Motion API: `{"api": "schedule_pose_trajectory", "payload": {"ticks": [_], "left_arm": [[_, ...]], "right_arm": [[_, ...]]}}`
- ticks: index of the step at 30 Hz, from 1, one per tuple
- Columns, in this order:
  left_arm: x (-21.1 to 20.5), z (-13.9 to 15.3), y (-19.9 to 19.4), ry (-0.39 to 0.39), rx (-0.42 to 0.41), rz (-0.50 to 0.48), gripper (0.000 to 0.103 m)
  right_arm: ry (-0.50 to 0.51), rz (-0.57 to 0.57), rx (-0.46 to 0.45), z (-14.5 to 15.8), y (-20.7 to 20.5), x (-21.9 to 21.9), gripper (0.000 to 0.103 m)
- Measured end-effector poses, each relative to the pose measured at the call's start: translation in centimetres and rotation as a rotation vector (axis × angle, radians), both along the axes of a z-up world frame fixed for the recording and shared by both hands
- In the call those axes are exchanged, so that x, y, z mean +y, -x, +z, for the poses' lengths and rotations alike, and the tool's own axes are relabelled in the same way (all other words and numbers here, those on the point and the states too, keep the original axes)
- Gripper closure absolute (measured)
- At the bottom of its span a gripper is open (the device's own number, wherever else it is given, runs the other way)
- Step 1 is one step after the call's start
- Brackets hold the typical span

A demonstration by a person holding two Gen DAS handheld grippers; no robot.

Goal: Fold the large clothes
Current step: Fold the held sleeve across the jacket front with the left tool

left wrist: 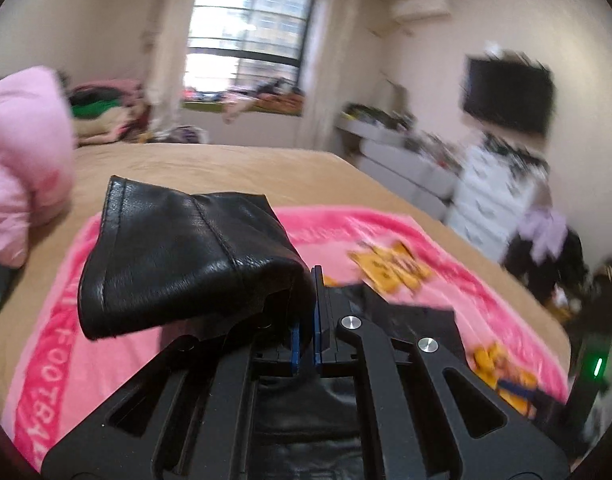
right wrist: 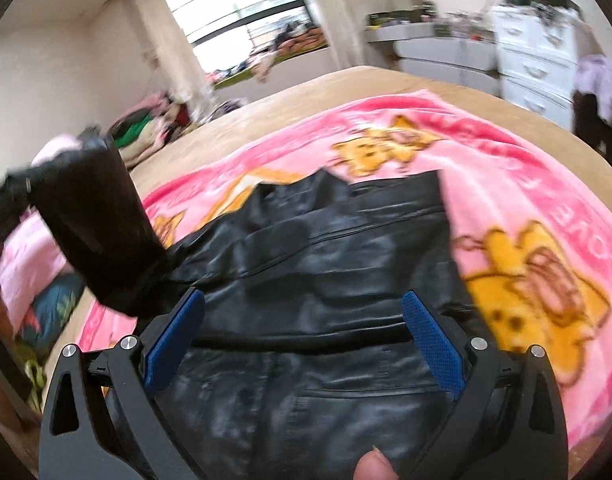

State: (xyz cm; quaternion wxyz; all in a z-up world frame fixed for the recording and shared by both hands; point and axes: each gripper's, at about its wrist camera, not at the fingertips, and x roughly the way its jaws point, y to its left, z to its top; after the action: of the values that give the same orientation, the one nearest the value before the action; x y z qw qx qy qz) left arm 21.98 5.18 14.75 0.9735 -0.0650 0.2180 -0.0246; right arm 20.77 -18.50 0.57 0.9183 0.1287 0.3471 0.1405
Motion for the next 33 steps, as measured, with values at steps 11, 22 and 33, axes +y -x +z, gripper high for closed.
{"api": "schedule_pose_trajectory", "payload": {"ticks": [11, 22, 33], "left_arm": [[-8.7, -10.1, -2.8, -0.14, 0.198, -0.187, 0.103], [-13.5, -18.2, -2.2, -0.341, 0.361, -0.335, 0.077], [-11.3, -15.5, 2.3, -0.201, 0.304, -0.381, 0.017]], "right_arm": [[-0.113, -0.189, 0.041, -0.9, 0.0, -8.8, 0.005], [-0.136, -0.225, 0.096, -2.7, -0.3, -10.5, 0.005], [-0.143, -0.156, 0.126, -3.5, -1.4, -9.2, 0.005]]}}
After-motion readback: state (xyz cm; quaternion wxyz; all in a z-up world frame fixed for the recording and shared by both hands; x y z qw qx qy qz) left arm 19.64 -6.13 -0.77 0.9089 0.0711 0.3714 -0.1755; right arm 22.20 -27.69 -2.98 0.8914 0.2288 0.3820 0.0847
